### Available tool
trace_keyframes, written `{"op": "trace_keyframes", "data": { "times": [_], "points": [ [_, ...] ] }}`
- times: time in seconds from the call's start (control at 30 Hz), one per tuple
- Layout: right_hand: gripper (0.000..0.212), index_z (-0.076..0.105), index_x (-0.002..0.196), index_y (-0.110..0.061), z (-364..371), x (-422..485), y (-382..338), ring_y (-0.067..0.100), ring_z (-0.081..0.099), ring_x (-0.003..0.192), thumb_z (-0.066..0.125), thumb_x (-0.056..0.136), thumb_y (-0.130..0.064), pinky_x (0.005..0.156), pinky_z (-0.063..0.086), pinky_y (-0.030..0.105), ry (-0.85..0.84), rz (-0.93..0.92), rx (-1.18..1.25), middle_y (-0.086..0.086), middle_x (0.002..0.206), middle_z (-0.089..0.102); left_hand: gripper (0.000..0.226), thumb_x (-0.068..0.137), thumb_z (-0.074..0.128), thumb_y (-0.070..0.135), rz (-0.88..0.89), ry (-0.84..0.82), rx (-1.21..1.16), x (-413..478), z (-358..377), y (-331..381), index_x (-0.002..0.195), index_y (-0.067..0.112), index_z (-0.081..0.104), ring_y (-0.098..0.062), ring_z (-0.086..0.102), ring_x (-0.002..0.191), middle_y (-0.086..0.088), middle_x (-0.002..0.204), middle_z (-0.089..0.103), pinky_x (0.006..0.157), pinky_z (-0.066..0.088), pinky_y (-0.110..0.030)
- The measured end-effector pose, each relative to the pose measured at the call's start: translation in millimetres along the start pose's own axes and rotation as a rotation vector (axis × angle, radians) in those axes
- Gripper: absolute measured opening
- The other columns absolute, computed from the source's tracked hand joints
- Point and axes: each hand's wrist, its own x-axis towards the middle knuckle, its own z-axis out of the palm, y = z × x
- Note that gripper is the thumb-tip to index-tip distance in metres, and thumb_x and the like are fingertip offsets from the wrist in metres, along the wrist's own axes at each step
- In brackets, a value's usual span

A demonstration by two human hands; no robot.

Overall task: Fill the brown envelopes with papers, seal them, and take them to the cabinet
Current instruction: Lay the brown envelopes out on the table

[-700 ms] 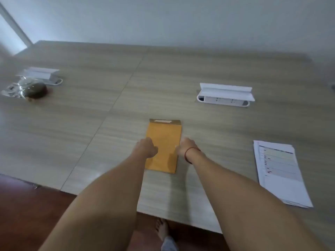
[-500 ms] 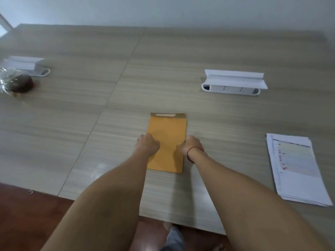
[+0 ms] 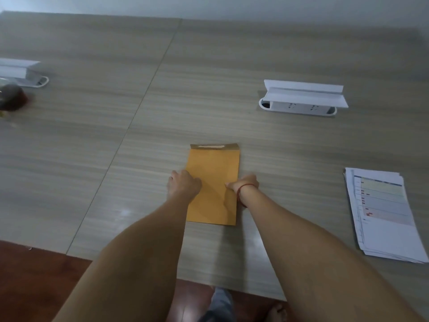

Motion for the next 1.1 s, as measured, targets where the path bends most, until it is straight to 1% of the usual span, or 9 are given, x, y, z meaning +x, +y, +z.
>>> {"op": "trace_keyframes", "data": {
  "times": [0.2,0.33,0.43,0.5,0.57,0.7,0.83,0.93,1.1],
  "points": [
    [0.043,0.06,0.126,-0.006,-6,7,9,0.031,0.06,0.117,0.071,0.085,-0.011,0.097,0.05,0.034,0.036,-0.092,0.007,0.013,0.129,0.061,0.049,0.093,0.05,0.035,-0.007,0.016,0.001,-7,5,1,0.127,0.001,0.047,-0.035,0.041,0.126,-0.018,0.136,0.04,0.105,0.037,-0.042],
    [0.037,0.059,0.125,-0.003,-15,5,15,0.029,0.061,0.11,0.051,0.09,0.005,0.086,0.048,0.029,0.014,-0.09,0.004,0.012,0.126,0.061,0.047,0.093,0.051,0.034,0.023,0.003,0.019,-15,5,6,0.127,0.002,0.046,-0.035,0.04,0.127,-0.018,0.135,0.04,0.105,0.038,-0.043],
    [0.027,0.058,0.104,-0.006,-32,4,21,0.023,0.054,0.085,0.041,0.089,0.007,0.074,0.041,0.026,-0.053,-0.088,0.047,0.011,0.103,0.057,0.047,0.094,0.051,0.033,0.086,0.027,0.021,-27,5,15,0.129,0.003,0.044,-0.034,0.04,0.127,-0.017,0.134,0.042,0.103,0.04,-0.044],
    [0.026,0.054,0.105,-0.009,-45,-1,23,0.019,0.05,0.072,0.039,0.089,0.006,0.069,0.04,0.026,-0.098,-0.099,0.08,0.011,0.099,0.051,0.05,0.094,0.05,0.036,0.101,0.032,-0.011,-39,5,24,0.131,0.003,0.043,-0.035,0.04,0.129,-0.017,0.136,0.043,0.104,0.04,-0.045],
    [0.029,0.055,0.11,-0.009,-60,-6,26,0.019,0.049,0.071,0.039,0.089,0.004,0.069,0.04,0.026,-0.137,-0.116,0.092,0.011,0.096,0.052,0.051,0.095,0.048,0.036,0.097,0.017,-0.104,-52,7,35,0.132,0.002,0.041,-0.035,0.044,0.126,-0.018,0.136,0.045,0.1,0.042,-0.044],
    [0.022,0.055,0.093,-0.007,-101,-15,39,0.016,0.043,0.059,0.038,0.09,0.007,0.054,0.037,0.024,-0.103,-0.159,0.114,0.004,0.069,0.047,0.051,0.097,0.049,0.03,0.121,-0.002,-0.303,-85,13,63,0.137,0.0,0.038,-0.035,0.049,0.123,-0.018,0.136,0.049,0.093,0.045,-0.039],
    [0.03,0.058,0.108,-0.013,-135,-9,61,0.021,0.053,0.084,0.047,0.086,0.004,0.068,0.041,0.027,0.042,-0.185,0.092,0.009,0.097,0.057,0.053,0.095,0.055,0.026,0.175,-0.02,-0.329,-116,26,96,0.138,0.002,0.037,-0.033,0.048,0.126,-0.016,0.139,0.047,0.096,0.045,-0.039],
    [0.038,0.056,0.12,-0.003,-158,-3,76,0.029,0.061,0.1,0.053,0.083,0.004,0.073,0.045,0.028,0.152,-0.199,0.047,0.014,0.118,0.062,0.056,0.09,0.062,0.023,0.221,-0.044,-0.316,-130,47,115,0.137,0.006,0.037,-0.032,0.05,0.123,-0.013,0.138,0.045,0.095,0.046,-0.039],
    [0.04,0.051,0.124,-0.008,-178,16,96,0.031,0.061,0.107,0.053,0.086,0.003,0.089,0.053,0.038,0.235,-0.195,-0.077,0.013,0.119,0.06,0.061,0.084,0.07,0.021,0.252,-0.073,-0.253,-133,84,139,0.134,0.011,0.037,-0.03,0.049,0.121,-0.009,0.136,0.043,0.097,0.046,-0.04]
  ]
}}
